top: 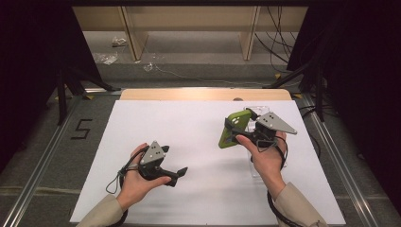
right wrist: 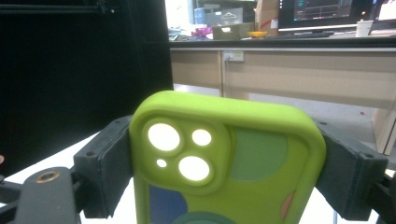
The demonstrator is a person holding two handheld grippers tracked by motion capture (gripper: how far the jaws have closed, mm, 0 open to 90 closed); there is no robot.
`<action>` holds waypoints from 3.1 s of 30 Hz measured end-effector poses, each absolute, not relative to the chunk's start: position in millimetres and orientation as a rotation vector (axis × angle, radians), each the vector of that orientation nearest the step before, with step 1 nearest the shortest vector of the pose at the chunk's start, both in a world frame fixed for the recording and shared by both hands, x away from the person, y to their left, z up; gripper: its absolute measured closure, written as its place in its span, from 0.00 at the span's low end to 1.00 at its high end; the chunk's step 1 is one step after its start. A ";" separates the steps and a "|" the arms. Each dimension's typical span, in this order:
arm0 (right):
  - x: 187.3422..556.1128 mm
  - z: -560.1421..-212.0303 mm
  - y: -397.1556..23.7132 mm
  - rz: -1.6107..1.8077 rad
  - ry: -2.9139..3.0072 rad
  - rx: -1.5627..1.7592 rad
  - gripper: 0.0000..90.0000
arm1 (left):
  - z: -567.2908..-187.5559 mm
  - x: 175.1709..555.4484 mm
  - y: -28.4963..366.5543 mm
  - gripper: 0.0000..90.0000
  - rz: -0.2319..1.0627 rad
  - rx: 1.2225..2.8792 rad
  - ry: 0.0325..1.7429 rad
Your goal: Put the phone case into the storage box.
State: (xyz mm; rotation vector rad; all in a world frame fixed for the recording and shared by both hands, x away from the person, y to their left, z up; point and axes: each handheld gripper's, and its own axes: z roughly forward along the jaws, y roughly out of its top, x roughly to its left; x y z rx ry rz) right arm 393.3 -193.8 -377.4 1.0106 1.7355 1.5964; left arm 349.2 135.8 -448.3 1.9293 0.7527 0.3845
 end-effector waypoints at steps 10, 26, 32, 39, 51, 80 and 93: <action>395.2 -375.1 -201.3 1.585 1.719 1.024 0.18 | -450.7 347.8 141.6 0.00 0.395 1.929 0.763; 397.1 -369.2 -214.1 1.580 1.674 1.050 0.19 | -452.5 346.7 145.2 0.00 0.403 1.927 0.772; 397.8 -367.9 -217.4 1.577 1.663 1.057 0.19 | -452.6 346.9 145.2 0.00 0.402 1.925 0.774; 398.7 -366.9 -221.3 1.572 1.652 1.066 0.19 | -452.6 347.2 145.3 0.00 0.401 1.925 0.774; 399.6 -364.1 -227.7 1.571 1.629 1.078 0.19 | -452.6 347.7 145.7 0.00 0.402 1.921 0.778; 401.9 -359.2 -243.8 1.550 1.581 1.110 0.19 | -452.5 347.9 145.9 0.00 0.406 1.921 0.780; 403.3 -358.5 -250.7 1.545 1.560 1.126 0.19 | -452.0 348.2 146.1 0.00 0.405 1.918 0.781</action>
